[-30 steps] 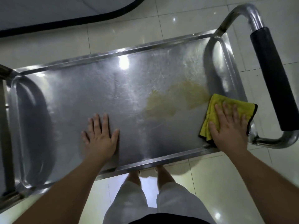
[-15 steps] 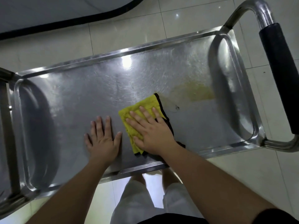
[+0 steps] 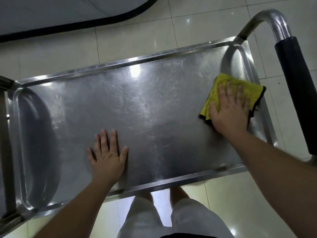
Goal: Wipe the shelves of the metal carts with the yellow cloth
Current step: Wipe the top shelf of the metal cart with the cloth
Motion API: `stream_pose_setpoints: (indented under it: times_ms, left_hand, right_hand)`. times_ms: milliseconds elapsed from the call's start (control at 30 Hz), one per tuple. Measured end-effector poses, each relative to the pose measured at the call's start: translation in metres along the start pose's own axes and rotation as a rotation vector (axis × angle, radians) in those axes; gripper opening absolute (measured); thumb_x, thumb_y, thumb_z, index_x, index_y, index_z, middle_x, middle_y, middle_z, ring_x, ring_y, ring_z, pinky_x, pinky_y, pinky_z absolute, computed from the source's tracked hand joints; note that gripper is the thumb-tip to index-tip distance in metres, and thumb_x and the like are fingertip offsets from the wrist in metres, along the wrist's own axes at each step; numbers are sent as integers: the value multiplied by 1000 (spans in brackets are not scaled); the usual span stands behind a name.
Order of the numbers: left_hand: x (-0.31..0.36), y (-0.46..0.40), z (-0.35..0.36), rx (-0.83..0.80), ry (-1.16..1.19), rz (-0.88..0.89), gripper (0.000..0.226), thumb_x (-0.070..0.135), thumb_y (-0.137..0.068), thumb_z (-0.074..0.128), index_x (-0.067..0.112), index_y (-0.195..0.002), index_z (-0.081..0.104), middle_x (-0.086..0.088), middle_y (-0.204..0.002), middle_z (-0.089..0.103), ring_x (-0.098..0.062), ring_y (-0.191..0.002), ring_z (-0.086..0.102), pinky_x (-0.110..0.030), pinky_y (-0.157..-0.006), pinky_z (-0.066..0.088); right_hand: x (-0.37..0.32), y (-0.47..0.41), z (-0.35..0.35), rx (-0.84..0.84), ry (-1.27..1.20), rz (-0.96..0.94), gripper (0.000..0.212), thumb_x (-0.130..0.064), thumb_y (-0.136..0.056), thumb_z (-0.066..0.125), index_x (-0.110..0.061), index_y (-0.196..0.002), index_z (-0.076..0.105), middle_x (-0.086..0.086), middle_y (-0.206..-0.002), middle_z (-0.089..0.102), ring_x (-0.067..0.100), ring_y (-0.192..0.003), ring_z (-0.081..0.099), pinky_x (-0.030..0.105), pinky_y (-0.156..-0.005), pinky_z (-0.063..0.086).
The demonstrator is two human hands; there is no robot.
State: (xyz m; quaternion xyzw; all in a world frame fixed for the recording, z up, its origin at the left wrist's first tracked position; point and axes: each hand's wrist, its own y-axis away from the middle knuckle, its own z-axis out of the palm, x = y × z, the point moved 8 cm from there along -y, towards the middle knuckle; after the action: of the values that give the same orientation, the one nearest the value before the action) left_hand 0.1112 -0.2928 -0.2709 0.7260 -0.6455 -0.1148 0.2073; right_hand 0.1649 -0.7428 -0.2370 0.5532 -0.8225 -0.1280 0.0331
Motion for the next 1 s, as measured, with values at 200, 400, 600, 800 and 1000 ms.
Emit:
stream_pose_setpoints:
  times_ms: [200, 400, 600, 800, 1000]
  left_hand:
    - [-1, 0, 3, -4, -19, 5, 81, 72, -92, 6, 39, -164, -7, 4, -173, -17, -20, -159, -16, -55, -125, -6]
    - [2, 3, -1, 17, -23, 10, 78, 71, -95, 9, 37, -165, -1, 2, -174, -12, -20, -160, -13, -53, -124, -8]
    - [1, 3, 0, 2, -12, 35, 77, 72, -95, 9, 41, -163, -11, 5, -172, -21, -19, -158, -21, -53, -124, -11]
    - [1, 4, 1, 19, -12, 35, 76, 72, -95, 9, 42, -163, -10, 6, -172, -19, -18, -158, -20, -50, -123, -14]
    - [0, 4, 2, 8, -39, 27, 75, 72, -95, 4, 43, -159, -20, 6, -170, -27, -17, -156, -28, -50, -124, -16]
  right_hand:
    - [-180, 56, 31, -15, -7, -385, 71, -58, -101, 34, -29, -165, 23, -3, -172, 17, 31, -160, 7, 60, -125, 8]
    - [-274, 57, 44, -63, 57, -727, 61, -55, -106, 30, -36, -163, 26, -10, -172, 17, 25, -160, 7, 58, -126, 5]
    - [-193, -41, 10, -75, 29, -484, 63, -61, -105, 22, -41, -164, 14, -12, -173, 6, 22, -160, 2, 54, -126, -4]
    - [-33, -115, -32, -132, -70, 1, 66, -59, -105, 17, -36, -166, 3, -8, -174, -4, 28, -160, -5, 55, -127, -4]
    - [-79, -104, -24, -99, -42, 5, 66, -51, -106, 18, -28, -166, 3, -3, -174, -2, 33, -160, -7, 59, -126, -3]
